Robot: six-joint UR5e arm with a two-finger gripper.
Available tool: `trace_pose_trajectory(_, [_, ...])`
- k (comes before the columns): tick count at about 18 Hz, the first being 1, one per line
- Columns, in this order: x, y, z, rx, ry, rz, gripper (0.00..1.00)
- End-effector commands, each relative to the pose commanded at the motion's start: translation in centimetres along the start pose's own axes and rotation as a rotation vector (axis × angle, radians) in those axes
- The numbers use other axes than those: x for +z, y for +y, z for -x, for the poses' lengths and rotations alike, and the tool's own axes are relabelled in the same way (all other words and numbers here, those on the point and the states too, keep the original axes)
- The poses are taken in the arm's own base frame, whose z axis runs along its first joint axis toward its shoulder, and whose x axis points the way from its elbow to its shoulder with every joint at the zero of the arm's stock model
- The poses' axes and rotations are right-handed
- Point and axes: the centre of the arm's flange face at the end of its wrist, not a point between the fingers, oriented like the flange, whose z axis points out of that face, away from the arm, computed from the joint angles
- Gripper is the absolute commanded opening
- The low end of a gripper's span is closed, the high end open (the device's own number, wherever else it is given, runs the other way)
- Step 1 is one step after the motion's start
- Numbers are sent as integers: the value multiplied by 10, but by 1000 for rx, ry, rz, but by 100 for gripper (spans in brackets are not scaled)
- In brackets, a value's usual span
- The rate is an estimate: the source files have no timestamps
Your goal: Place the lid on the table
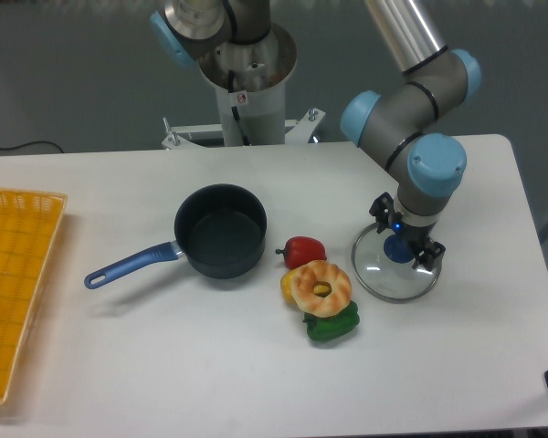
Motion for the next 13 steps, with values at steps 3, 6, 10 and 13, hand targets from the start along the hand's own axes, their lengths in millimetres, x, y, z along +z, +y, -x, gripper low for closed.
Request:
trace_pose_trajectory(3, [-14, -3, -13, 4, -12, 0, 100])
trace_pose_trajectory(6, [-29, -15, -25, 25, 4, 2, 100])
trace_pose_trajectory(10, [-45, -28, -36, 51, 8, 8, 100])
trace_pose_trajectory(13, [-50, -28, -40, 53, 14, 8, 100])
